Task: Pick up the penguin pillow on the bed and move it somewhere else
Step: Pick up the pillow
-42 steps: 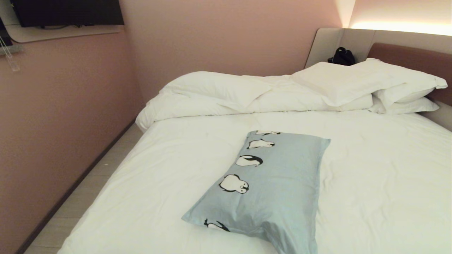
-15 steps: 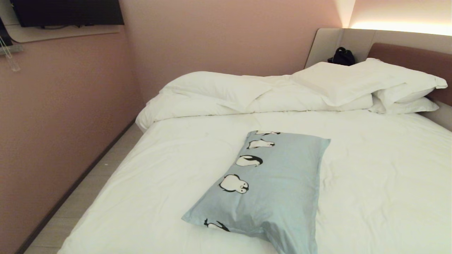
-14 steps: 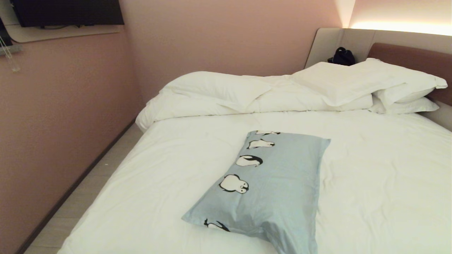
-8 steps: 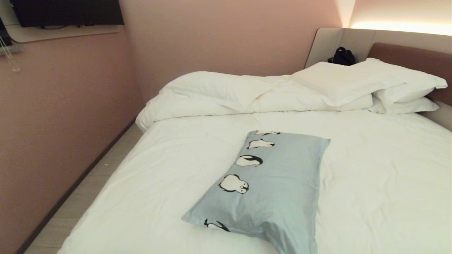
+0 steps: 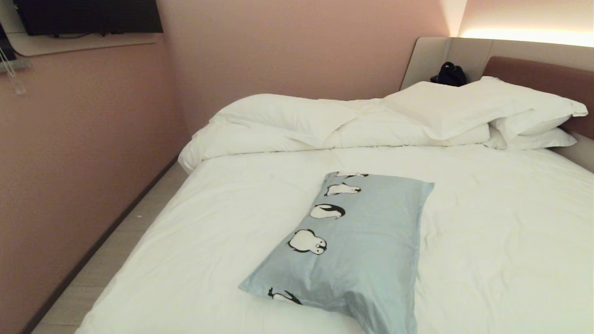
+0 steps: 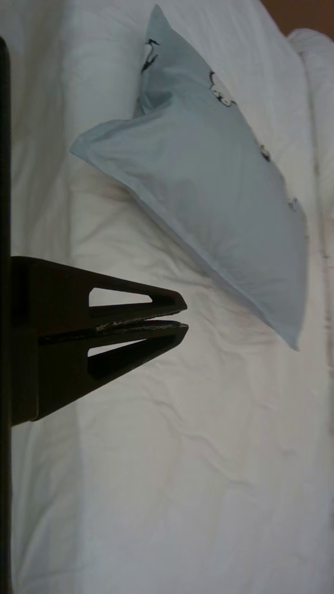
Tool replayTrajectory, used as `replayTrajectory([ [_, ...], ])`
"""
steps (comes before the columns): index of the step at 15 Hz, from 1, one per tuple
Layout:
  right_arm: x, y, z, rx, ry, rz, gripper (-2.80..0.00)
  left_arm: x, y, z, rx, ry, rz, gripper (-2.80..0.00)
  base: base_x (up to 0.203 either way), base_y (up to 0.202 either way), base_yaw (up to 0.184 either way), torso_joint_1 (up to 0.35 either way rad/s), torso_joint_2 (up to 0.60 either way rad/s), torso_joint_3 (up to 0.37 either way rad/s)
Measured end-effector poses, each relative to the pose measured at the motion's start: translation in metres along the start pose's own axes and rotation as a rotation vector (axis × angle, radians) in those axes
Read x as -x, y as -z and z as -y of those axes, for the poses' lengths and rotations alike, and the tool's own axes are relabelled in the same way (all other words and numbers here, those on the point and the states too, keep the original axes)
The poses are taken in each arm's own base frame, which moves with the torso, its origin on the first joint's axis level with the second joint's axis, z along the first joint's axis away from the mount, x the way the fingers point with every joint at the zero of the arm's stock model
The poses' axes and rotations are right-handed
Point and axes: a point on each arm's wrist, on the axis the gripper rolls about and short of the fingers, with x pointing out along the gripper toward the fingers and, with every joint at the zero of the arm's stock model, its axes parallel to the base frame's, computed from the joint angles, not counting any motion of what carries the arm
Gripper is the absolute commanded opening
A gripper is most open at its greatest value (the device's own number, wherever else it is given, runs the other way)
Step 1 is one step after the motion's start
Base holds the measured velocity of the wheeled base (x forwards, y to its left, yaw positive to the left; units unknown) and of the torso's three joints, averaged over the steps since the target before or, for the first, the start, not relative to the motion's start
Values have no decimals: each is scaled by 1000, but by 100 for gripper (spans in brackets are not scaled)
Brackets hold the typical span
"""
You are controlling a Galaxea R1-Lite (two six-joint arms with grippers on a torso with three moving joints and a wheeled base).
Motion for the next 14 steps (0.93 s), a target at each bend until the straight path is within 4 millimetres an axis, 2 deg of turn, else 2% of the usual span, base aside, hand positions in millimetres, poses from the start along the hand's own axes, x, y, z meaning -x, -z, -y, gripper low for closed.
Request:
replayTrajectory([
  [3,-32,-15,-1,-72,-33,-164,-280,0,0,0,0,0,0,-280,0,0,0,0,0,0],
  [7,-100,-27,-2,-226,-61,-417,-280,0,0,0,0,0,0,-280,0,0,0,0,0,0],
  [9,-140,-22,-1,-308,-58,-534,-280,0,0,0,1,0,0,-280,0,0,0,0,0,0],
  [14,-234,16,7,-484,-12,-717,-280,0,0,0,0,0,0,-280,0,0,0,0,0,0],
])
